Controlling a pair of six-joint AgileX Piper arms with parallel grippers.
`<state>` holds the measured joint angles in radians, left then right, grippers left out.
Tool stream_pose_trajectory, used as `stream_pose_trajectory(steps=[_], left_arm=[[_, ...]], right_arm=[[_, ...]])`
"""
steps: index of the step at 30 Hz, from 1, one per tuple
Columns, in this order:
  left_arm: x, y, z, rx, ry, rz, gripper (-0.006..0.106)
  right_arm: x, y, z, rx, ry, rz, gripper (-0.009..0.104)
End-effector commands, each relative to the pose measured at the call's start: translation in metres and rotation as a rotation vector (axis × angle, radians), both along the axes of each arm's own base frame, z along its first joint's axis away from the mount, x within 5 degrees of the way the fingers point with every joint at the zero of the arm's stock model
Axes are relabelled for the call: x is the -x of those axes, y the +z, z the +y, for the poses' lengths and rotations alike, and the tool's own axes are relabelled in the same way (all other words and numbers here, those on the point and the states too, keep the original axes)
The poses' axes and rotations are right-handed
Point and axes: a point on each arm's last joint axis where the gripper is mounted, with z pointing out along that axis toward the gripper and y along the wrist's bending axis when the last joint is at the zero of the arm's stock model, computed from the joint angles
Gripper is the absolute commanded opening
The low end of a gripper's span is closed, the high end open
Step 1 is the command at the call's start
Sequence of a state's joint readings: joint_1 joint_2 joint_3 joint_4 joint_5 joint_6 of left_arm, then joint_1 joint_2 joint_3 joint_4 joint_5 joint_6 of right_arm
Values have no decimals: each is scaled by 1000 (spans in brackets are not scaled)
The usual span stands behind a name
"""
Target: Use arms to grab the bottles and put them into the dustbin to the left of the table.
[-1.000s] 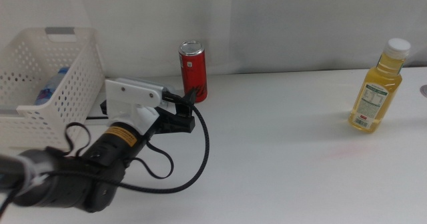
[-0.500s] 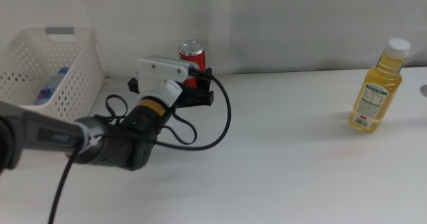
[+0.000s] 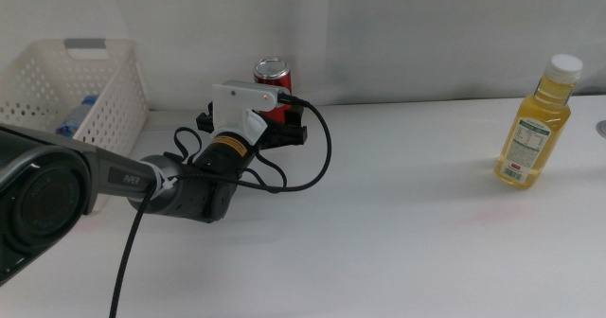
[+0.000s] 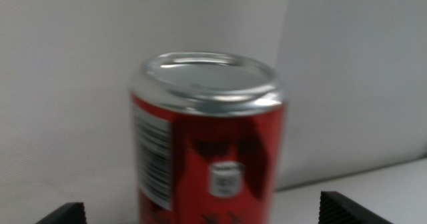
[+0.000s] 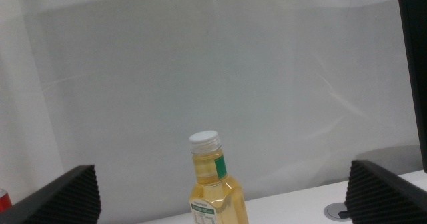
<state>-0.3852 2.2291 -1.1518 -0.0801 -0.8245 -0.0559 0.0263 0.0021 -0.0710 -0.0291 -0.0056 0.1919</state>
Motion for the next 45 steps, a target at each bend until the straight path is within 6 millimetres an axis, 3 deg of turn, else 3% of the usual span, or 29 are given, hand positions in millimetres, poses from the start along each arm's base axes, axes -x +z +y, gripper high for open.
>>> stream_pose_trajectory(steps=[1, 14, 18, 24, 27, 33, 45], left_arm=[[-7, 0, 4, 27, 26, 1, 91], [-30, -5, -3, 22, 24, 43, 86], [-36, -4, -5, 18, 22, 61, 65], [-35, -6, -6, 10, 18, 77, -3], [-35, -5, -6, 12, 18, 106, -3], [-33, 32, -6, 20, 13, 100, -3], [-8, 134, 2, -75, -30, 82, -3]], right_arm=[[3, 1, 0, 7, 3, -36, 103], [3, 1, 0, 7, 3, -36, 103], [3, 1, 0, 7, 3, -36, 103], [3, 1, 0, 7, 3, -36, 103], [3, 1, 0, 7, 3, -36, 103], [3, 1, 0, 7, 3, -36, 103], [3, 1, 0, 7, 3, -36, 103]])
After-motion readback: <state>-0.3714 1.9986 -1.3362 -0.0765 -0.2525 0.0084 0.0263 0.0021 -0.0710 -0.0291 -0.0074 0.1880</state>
